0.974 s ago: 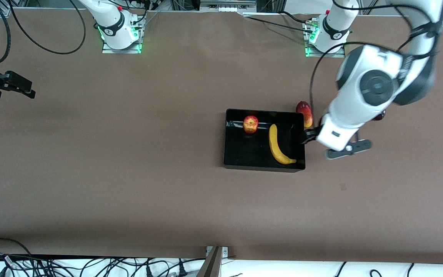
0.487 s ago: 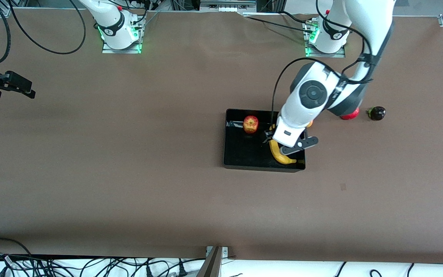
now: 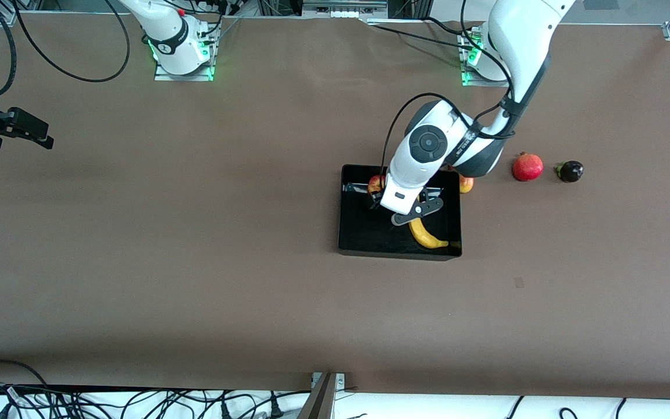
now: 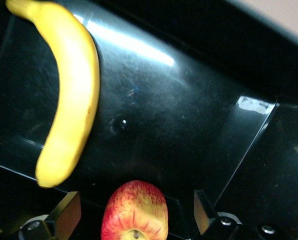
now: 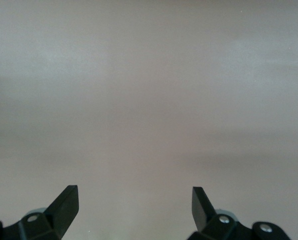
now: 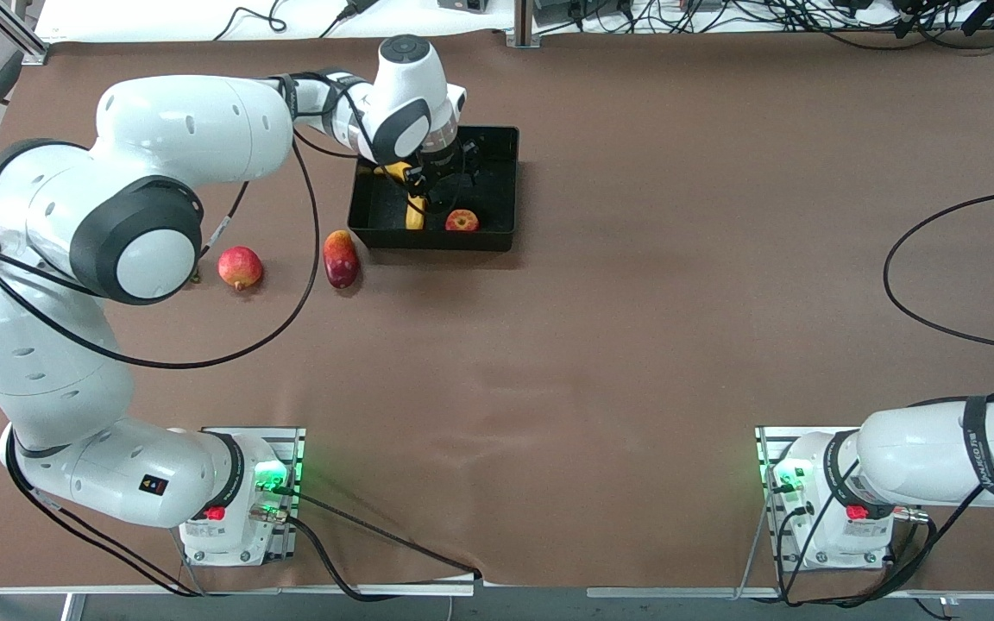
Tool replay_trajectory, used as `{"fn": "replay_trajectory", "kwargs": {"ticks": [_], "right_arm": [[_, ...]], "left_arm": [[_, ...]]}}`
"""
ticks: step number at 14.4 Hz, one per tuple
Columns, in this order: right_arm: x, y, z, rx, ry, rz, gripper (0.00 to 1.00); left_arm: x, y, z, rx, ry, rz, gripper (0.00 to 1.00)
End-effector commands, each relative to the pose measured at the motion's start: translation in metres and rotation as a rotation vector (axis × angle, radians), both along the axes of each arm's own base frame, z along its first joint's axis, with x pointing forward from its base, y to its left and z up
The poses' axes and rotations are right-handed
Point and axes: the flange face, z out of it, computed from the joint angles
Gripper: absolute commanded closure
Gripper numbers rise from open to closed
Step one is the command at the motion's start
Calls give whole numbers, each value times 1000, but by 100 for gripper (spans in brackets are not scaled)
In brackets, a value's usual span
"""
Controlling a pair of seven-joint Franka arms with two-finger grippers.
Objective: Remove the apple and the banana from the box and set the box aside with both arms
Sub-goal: 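Lower the left gripper and grasp the red-yellow apple in the tray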
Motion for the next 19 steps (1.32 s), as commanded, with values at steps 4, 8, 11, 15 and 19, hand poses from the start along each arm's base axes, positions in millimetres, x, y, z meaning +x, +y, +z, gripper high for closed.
{"fn": "replay_trajectory", "kwargs": {"ticks": [4, 8, 11, 15, 19], "right_arm": [[1, 1, 4, 5, -6, -4, 0], [1, 1, 4, 5, -6, -4, 0], [1, 1, 4, 5, -6, -4, 0], [1, 1, 4, 5, -6, -4, 0], [1, 1, 4, 5, -6, -4, 0]], "left_arm": [[-31, -10, -48, -4, -1, -9, 0], [-42, -10, -62, -13, -1, 17, 25], [-46, -13, -63, -6, 8, 8, 100], [-29, -10, -32, 28, 29, 10, 100], [31, 61, 59, 81, 83, -76, 100]]}}
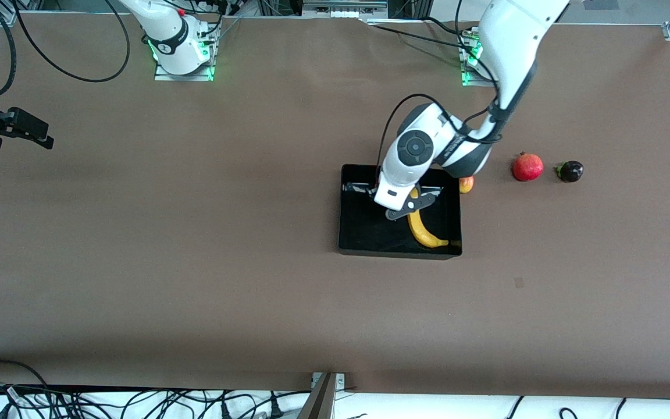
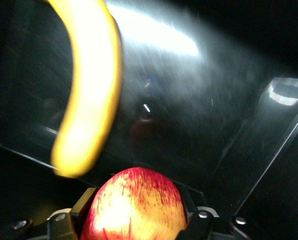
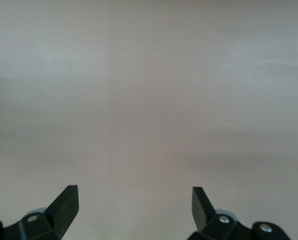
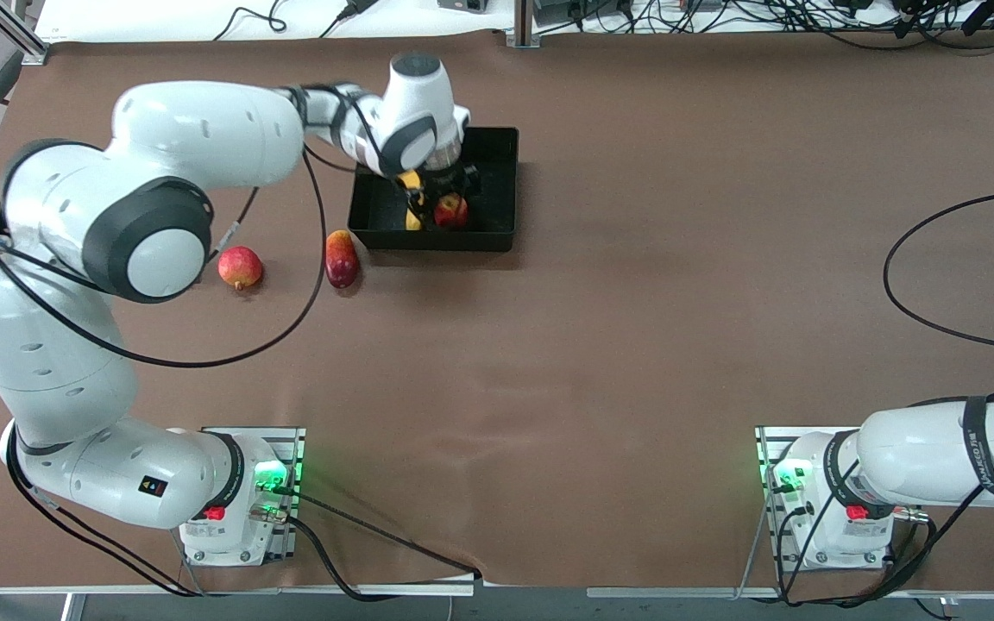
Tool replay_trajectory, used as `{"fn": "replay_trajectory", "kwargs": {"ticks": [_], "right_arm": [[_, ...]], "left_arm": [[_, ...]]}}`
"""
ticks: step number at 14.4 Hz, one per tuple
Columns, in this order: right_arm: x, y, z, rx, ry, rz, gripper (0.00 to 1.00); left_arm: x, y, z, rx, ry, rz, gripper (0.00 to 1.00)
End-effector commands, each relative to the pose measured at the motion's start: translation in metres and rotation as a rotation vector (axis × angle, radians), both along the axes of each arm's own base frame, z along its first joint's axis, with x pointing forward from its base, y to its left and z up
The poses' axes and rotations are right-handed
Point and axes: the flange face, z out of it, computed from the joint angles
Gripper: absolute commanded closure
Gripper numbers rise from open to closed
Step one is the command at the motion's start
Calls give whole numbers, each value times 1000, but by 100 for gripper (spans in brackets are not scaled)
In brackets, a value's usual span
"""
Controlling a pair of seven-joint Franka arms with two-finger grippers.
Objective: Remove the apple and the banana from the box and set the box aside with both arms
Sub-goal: 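Lower the left gripper and grasp the red-yellow apple in the tray, then carry the apple out of the tray and set it on the table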
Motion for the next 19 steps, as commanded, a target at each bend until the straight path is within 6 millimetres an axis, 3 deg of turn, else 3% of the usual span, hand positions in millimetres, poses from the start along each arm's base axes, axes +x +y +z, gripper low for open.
{"fn": "replay_trajectory", "kwargs": {"ticks": [1, 2, 7, 10, 15, 16, 19], "right_arm": [[1, 0, 4, 5, -6, -7, 0], [1, 1, 4, 5, -6, -4, 0], [1, 1, 4, 5, -6, -4, 0], [1, 0, 4, 5, -6, -7, 0], [1, 1, 4, 5, -6, -4, 0], [1, 0, 4, 5, -6, -9, 0], [1, 0, 4, 5, -6, -7, 0]], "left_arm": [[34, 64, 59, 2, -13, -67, 100], [41, 85, 64, -2, 0, -104, 100], [76, 211, 48, -7, 34, -221, 100], [100, 293, 13, -18, -26, -279, 100], [116, 339, -53, 14, -129, -297, 100], [116, 344, -68, 25, -138, -311, 100], [115, 345, -87, 59, -140, -353, 100]]}}
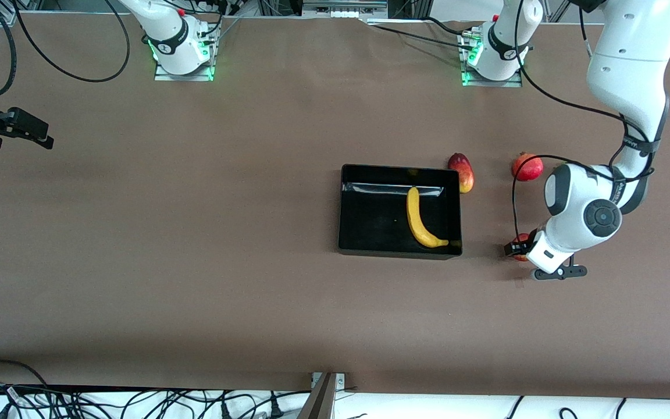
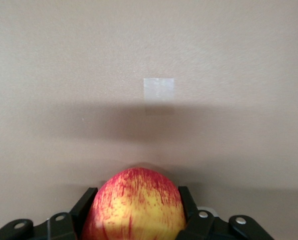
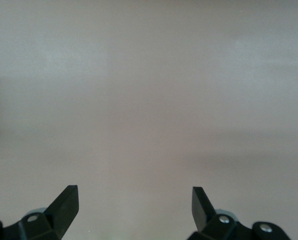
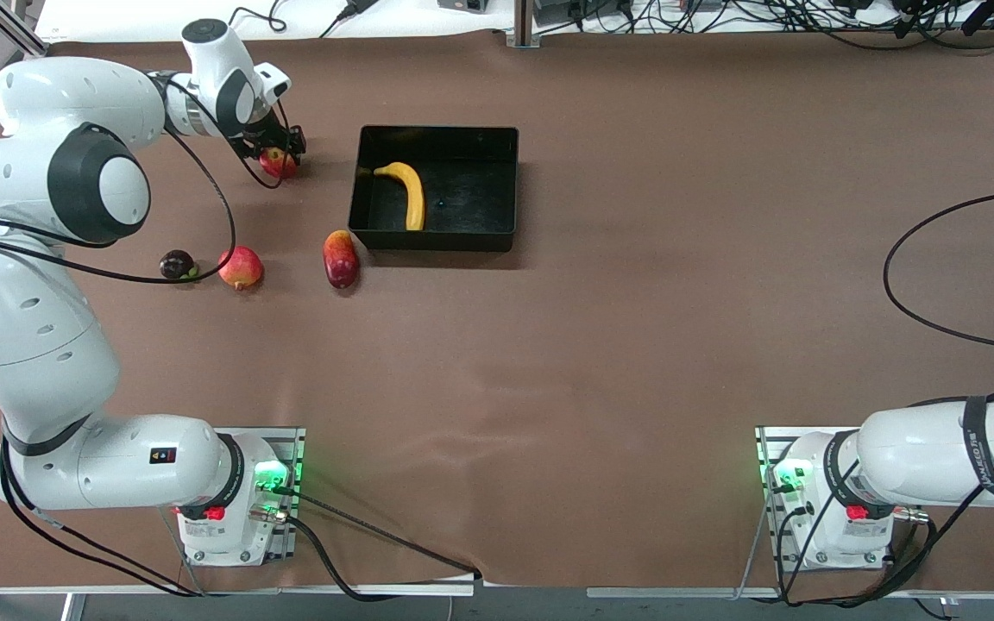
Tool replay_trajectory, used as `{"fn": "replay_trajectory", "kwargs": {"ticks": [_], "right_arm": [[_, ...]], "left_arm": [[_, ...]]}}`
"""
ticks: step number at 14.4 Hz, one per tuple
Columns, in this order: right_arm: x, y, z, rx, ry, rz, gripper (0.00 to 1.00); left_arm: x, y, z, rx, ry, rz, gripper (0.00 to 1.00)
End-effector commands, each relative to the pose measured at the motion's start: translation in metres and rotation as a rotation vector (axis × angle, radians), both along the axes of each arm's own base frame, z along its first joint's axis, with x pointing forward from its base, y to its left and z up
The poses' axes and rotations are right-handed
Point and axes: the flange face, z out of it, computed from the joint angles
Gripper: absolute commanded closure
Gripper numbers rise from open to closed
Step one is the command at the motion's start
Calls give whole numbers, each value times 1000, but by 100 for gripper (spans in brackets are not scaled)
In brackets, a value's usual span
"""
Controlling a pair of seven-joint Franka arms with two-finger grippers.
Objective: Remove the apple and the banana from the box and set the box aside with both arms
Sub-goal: 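Carry the apple out of the tray and set it on the table, then move the left gripper back into the tray to the banana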
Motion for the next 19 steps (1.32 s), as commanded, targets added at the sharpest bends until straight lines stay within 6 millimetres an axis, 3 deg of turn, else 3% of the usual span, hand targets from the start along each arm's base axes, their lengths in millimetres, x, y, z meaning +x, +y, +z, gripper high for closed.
{"fn": "replay_trajectory", "kwargs": {"ticks": [1, 2, 3, 4, 6, 8, 11, 12, 15, 19], "right_arm": [[1, 0, 4, 5, -6, -7, 0], [1, 0, 4, 5, -6, -7, 0], [1, 0, 4, 5, -6, -7, 0], [1, 0, 4, 5, -6, -9, 0], [1, 0, 4, 5, -6, -9, 0], [1, 0, 4, 5, -6, -7, 0], [1, 0, 4, 5, -6, -7, 0], [1, 0, 4, 5, -6, -7, 0], [2, 0, 3, 5, -4, -9, 0], [1, 0, 4, 5, -6, -7, 0]], "left_arm": [[2, 0, -12, 20, -26, -38, 100], [0, 0, -16, 19, -26, -39, 100], [-1, 1, -14, 22, -23, -46, 35], [0, 1, -11, 23, -23, -41, 0], [1, 0, 24, 33, 14, -30, 0], [3, -18, 74, 32, 50, -2, 0], [-6, -94, 116, 16, 46, 59, 0], [-13, -128, 120, 4, 48, 80, 0], [-29, -204, 123, -8, 38, 151, 0], [-56, -271, 106, -26, 72, 179, 0]]}}
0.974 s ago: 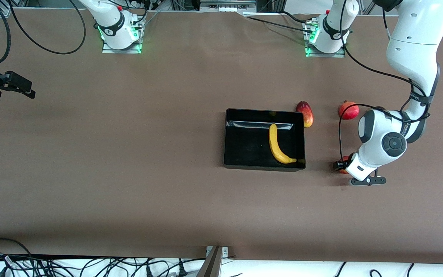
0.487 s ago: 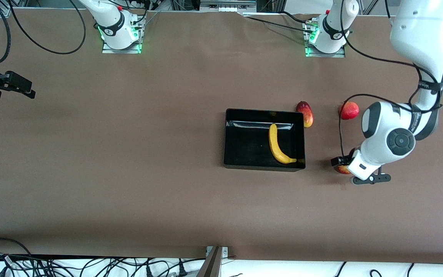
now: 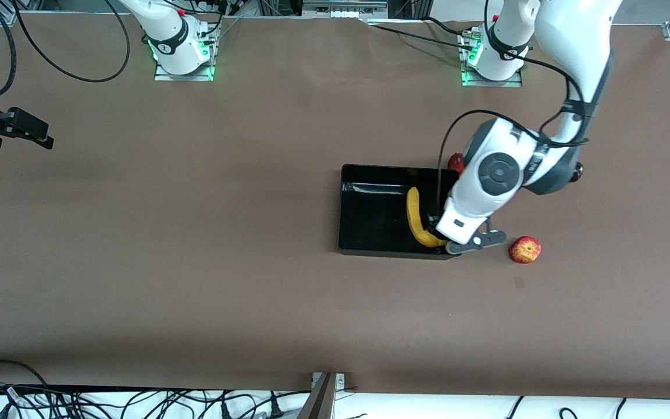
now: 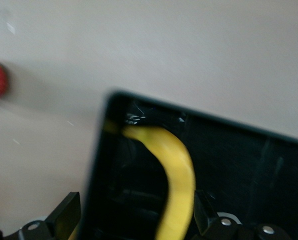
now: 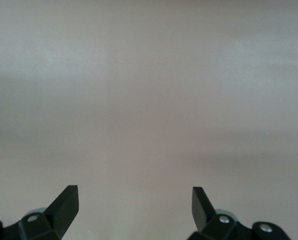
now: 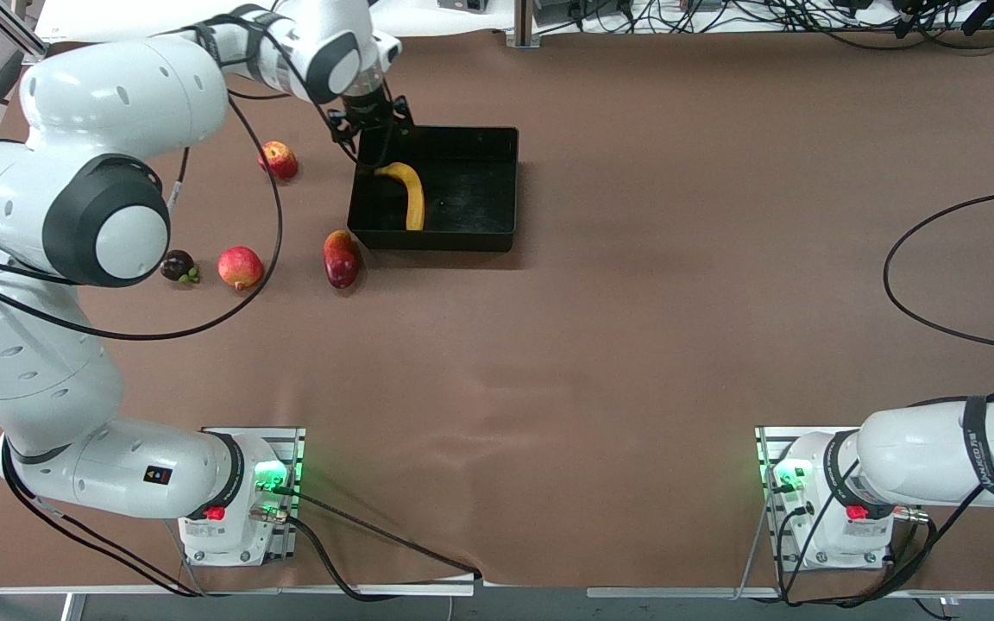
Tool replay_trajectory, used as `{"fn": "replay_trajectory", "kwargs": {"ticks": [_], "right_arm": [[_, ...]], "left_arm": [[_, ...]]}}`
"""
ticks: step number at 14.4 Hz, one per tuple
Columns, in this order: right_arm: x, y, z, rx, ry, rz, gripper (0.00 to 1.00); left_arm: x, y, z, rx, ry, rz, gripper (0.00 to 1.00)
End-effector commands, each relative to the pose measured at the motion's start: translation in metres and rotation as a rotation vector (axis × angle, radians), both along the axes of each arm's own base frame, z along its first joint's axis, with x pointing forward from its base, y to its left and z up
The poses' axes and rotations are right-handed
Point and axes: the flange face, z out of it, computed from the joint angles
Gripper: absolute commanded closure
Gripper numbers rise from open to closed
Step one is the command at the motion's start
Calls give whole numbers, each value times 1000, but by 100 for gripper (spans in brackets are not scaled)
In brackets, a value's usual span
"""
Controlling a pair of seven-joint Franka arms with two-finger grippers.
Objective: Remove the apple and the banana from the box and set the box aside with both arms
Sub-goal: 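Move the left gripper back into the tray to the banana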
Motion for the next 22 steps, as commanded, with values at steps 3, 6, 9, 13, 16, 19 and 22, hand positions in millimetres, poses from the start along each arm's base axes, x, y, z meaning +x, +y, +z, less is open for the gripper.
{"fn": "replay_trajectory", "kwargs": {"ticks": [3, 6, 9, 13, 16, 19, 22], "right_arm": [[1, 0, 4, 5, -6, -8, 0], [1, 0, 4, 5, -6, -7, 0], [1, 0, 3, 5, -4, -7, 0], [1, 0, 4, 5, -6, -7, 0], [1, 0, 3, 5, -4, -7, 0], [1, 0, 3, 5, -4, -7, 0], [1, 0, 3, 5, -4, -7, 0]], "left_arm": [[-18, -42, -42, -15, 40, 41, 0], [-30, -58, -75, -37, 51, 47, 0], [-35, -59, -96, -49, 51, 57, 0], [-42, -59, -121, -49, 46, 55, 0], [-44, -58, -128, -47, 45, 69, 0], [-43, -57, -129, -46, 46, 72, 58], [-43, -57, -127, -42, 47, 70, 100]]}}
